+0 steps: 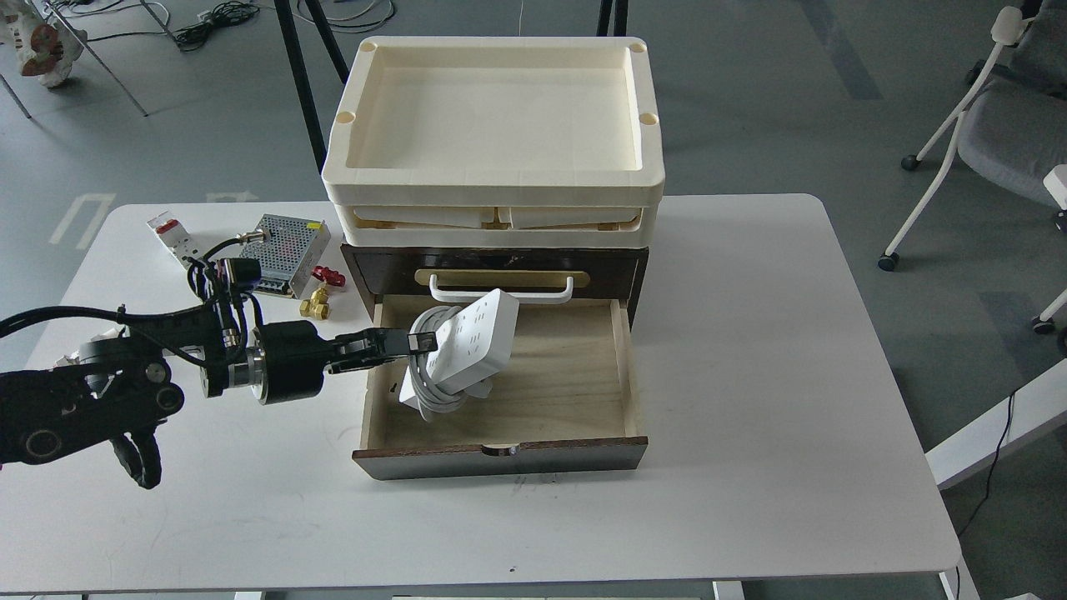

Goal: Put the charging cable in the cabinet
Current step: 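Lower the power strip into the drawer and open the left gripper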

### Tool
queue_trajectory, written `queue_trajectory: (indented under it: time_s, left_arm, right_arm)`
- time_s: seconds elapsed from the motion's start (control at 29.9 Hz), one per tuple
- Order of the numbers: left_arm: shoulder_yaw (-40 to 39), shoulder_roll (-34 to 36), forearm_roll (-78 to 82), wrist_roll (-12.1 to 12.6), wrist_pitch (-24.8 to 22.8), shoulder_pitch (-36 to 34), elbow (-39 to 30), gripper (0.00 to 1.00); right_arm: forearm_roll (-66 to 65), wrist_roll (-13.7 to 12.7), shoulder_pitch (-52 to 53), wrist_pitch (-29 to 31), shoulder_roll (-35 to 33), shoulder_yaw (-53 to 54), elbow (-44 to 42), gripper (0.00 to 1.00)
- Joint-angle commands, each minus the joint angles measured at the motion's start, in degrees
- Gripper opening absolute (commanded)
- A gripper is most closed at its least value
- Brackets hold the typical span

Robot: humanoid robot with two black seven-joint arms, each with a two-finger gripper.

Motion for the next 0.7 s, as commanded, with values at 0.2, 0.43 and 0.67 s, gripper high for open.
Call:
queue_trajectory:
  time_s: [0.2, 0.43, 0.67]
  left_arm:
    - [-0.1, -0.8, 0.8, 0.0, 0.2, 1.7, 1.4, 0.05]
    - [-0.5, -0.3, 0.7, 0.0, -0.1, 1.6, 0.5, 0.34]
    - [-3.3, 0.5, 0.3, 0.0, -1.3, 2.0, 0.0, 0.47]
  right_arm:
    - [0.0, 0.1, -0.4, 0.0, 0.0, 0.0, 0.0, 1.0]
    - [0.0, 0.3, -0.7, 0.0, 0.0, 0.0, 0.0, 1.0]
    - [0.0, 0.4, -1.0, 0.0, 0.0, 0.0, 0.0, 1.0]
